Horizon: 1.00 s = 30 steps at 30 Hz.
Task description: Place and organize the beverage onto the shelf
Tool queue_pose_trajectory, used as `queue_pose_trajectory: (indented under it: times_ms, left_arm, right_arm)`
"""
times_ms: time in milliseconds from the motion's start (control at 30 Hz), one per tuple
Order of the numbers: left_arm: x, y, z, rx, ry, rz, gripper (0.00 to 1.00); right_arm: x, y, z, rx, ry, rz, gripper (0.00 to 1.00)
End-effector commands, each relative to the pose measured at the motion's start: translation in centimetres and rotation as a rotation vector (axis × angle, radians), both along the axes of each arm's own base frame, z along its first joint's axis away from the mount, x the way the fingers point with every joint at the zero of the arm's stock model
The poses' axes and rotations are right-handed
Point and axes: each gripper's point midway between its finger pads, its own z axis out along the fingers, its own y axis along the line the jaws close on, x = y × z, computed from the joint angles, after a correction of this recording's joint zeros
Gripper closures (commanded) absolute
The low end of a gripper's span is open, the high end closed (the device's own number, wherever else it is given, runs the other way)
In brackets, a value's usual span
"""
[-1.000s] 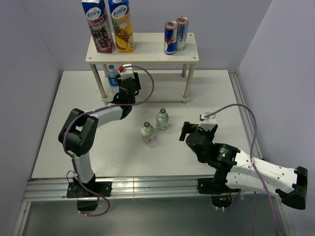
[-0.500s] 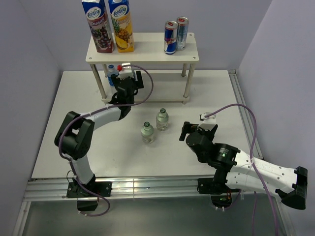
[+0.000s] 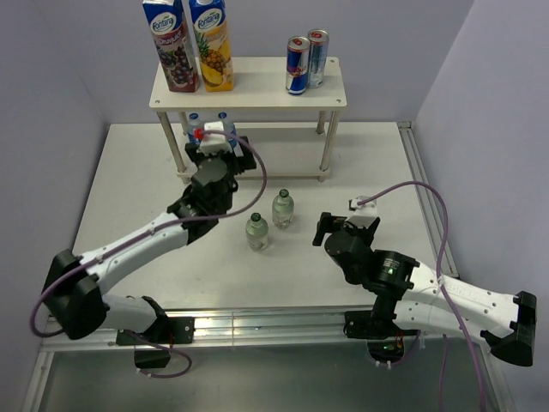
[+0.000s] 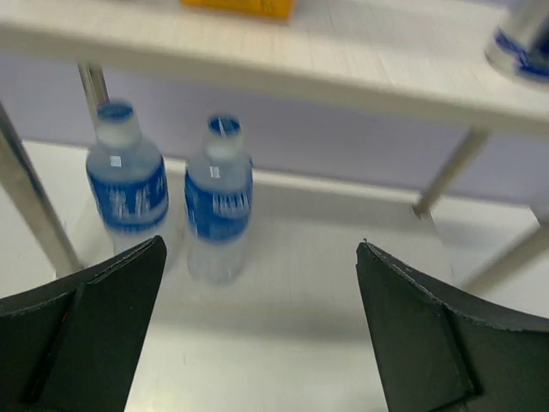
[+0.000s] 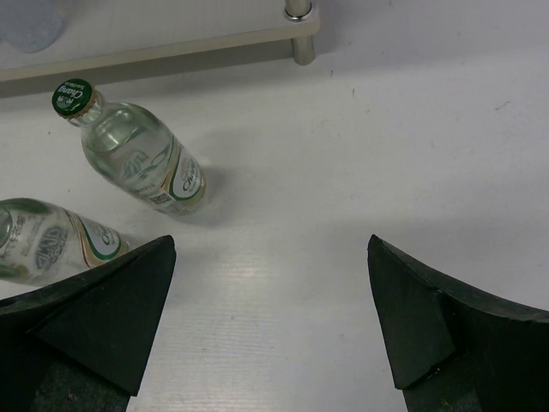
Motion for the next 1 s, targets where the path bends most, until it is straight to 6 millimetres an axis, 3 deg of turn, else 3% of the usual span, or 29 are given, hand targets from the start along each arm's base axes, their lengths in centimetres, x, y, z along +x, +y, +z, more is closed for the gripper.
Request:
queue_pose_trajectory:
  times_ms: [0,33,67,100,133,200,267,333,467,633,700,733,767,967]
  left_arm:
    - [-5.7,-0.4,-2.5,0.009,0.109,-0.029,0.01]
    - [-6.8,-0.6,-3.1,0.001,0.122,-0.051,0.01]
    - [-8.3,-0.7,-5.5,0.006,0.174,-0.075,0.01]
    - [-10.2,-1.4,-5.1,-0.022,0.169,-0.131,0.01]
    - [-11.5,-1.4,-7.5,-0.012,0.22,-0.156,0.01]
    - [-14.0,-2.3,-8.4,-0.029,0.249,-0.233,0.02]
    - [-16.2,-2.8,-11.1,-0.009,0.294,-0.277,0.03]
    - [-17.5,-2.4,-13.1,-0.016,0.316,-0.27,0.02]
    - [-19.6,-3.7,-16.3,-0.036,0.359,-0.34,0.02]
    - [-20.5,-6.0,-19.4,-0.067,0.376,-0.429,0.01]
    - [-20.1,-6.7,-21.1,-0.019,0.385,-0.421,0.01]
    - [-19.6,-7.4,-20.6,-0.035,0.352,-0.416,0.01]
    - [-19.4,-7.8,-21.8,0.002,0.359,-0.413,0.01]
    - [-17.3,-9.6,-23.6,0.023,0.293,-0.391,0.01]
  right_arm:
    - [0.2,-0.3,0.6,0.032,-0.026,-0.018,0.0]
    - [0.2,-0.1,0.5,0.035,-0.021,-0.009,0.0]
    - [0.1,0.0,0.6,0.036,-0.022,0.001,0.0]
    - [0.2,0.2,0.5,0.039,-0.022,0.01,0.0]
    - [0.1,0.6,0.4,0.048,-0.014,0.028,0.0]
    - [0.1,1.0,0.4,0.049,-0.013,0.051,0.0]
    - [-0.1,1.9,-0.1,0.05,0.01,0.089,0.0]
    - [-0.3,2.9,-0.8,0.058,0.042,0.126,0.0]
    - [-0.6,4.2,-2.2,0.098,0.089,0.152,0.0]
    - [-0.1,7.0,-3.3,0.112,0.131,0.204,0.0]
    - [0.4,7.8,-3.2,0.113,0.14,0.204,0.0]
    - [0.7,8.1,-3.8,0.091,0.158,0.2,0.0]
    - [0.9,8.3,-3.8,0.088,0.159,0.199,0.0]
    - [1.3,8.5,-4.6,0.061,0.171,0.185,0.0]
